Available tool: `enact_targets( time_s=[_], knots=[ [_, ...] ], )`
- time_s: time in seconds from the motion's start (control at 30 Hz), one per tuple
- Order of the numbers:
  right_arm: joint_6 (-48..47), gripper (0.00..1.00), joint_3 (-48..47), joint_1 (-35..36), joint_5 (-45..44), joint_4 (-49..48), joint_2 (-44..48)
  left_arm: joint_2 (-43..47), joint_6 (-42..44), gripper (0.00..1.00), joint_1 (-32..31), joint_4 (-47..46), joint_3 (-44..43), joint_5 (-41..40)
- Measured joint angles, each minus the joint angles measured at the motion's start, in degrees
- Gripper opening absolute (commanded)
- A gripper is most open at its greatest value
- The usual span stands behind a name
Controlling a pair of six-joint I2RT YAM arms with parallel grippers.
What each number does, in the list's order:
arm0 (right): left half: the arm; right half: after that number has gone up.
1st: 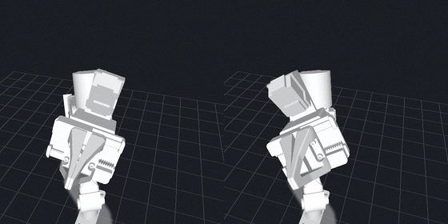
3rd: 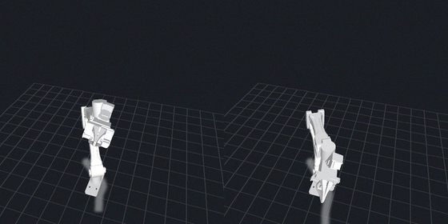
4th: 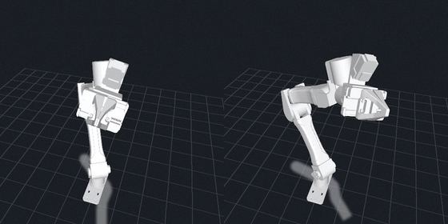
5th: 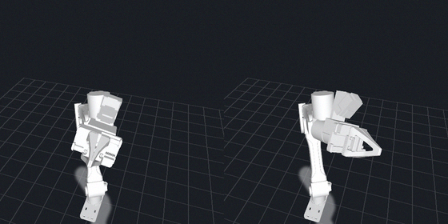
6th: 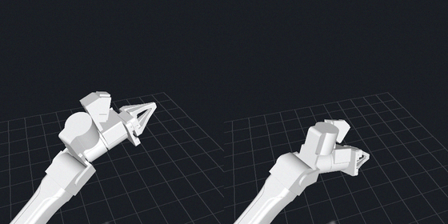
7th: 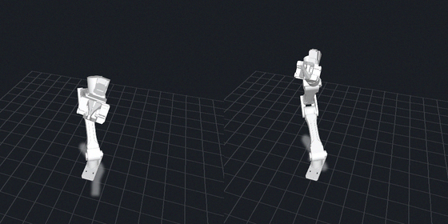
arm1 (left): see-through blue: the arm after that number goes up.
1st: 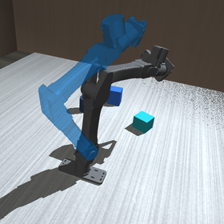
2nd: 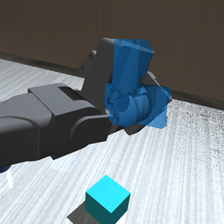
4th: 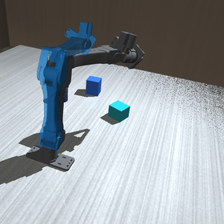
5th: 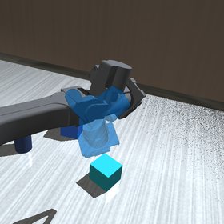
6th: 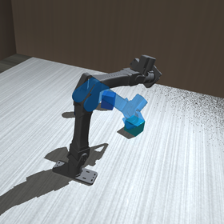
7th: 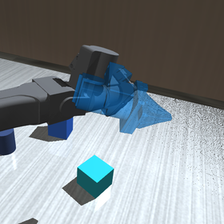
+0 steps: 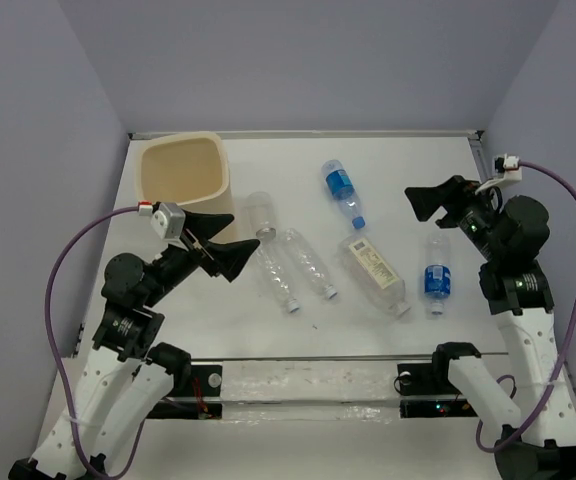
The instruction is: Put the plastic bottles in the bin
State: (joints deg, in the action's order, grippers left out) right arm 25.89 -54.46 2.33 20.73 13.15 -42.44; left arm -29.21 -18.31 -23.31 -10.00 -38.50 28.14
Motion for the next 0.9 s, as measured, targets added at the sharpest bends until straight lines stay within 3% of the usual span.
enact_targets(
  time_s=[0.33, 0.53, 0.7, 0.9],
  knots=[
    [0.2, 0.78, 3.7, 0.0, 0.3, -1.2, -0.3, -4.0, -4.6, 0.99, -1.0, -6.2, -1.5, 1.0],
    [0.6, 0.69, 4.8, 0.0, 0.0, -1.6, 0.8, -18.5, -6.0, 0.99, -10.7, -9.1, -7.5, -5.1],
    [0.7, 0.68, 7.0, 0.0, -1.8, -1.9, 3.4, -31.1, -2.4, 0.99, -22.1, -2.4, -15.0, -23.5],
    [0.3, 0.71, 8.5, 0.0, -2.9, -1.9, 4.5, -45.9, 0.5, 0.98, -25.4, 3.9, -23.2, -46.8]
  ],
)
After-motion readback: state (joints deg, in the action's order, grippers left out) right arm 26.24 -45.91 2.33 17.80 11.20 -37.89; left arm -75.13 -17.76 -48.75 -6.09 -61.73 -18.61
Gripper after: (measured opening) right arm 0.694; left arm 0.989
